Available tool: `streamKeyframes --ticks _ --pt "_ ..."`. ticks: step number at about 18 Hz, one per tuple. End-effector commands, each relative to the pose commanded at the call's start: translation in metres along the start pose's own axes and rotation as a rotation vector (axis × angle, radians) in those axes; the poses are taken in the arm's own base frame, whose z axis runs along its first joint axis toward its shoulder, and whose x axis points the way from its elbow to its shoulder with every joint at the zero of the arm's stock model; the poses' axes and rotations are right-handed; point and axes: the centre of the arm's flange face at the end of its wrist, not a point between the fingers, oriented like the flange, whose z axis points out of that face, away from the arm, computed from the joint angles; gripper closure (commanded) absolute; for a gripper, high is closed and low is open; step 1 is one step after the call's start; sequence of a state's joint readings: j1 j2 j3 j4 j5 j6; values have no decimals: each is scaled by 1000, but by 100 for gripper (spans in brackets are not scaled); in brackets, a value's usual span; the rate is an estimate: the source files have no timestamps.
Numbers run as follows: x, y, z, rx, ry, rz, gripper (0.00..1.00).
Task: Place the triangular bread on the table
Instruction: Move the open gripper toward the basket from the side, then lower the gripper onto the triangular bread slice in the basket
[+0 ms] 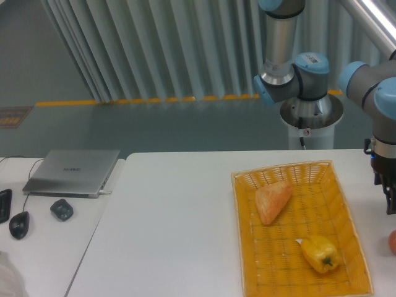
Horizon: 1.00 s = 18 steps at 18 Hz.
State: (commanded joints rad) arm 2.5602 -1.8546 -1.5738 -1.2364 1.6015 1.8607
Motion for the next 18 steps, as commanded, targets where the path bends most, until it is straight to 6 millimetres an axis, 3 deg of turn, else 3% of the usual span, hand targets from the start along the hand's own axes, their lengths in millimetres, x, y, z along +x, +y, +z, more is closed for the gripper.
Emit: streamKeyframes --ticks 4,6,10,14,18 --pt "2 -9 1 24 -2 8 0" --pt "4 -18 5 140 -23 -8 0" --pt "20 -22 6 157 -16 -26 0" --pt "43 -34 -9 155 -10 -222 0" --pt "54 -79 -19 158 3 -361 0"
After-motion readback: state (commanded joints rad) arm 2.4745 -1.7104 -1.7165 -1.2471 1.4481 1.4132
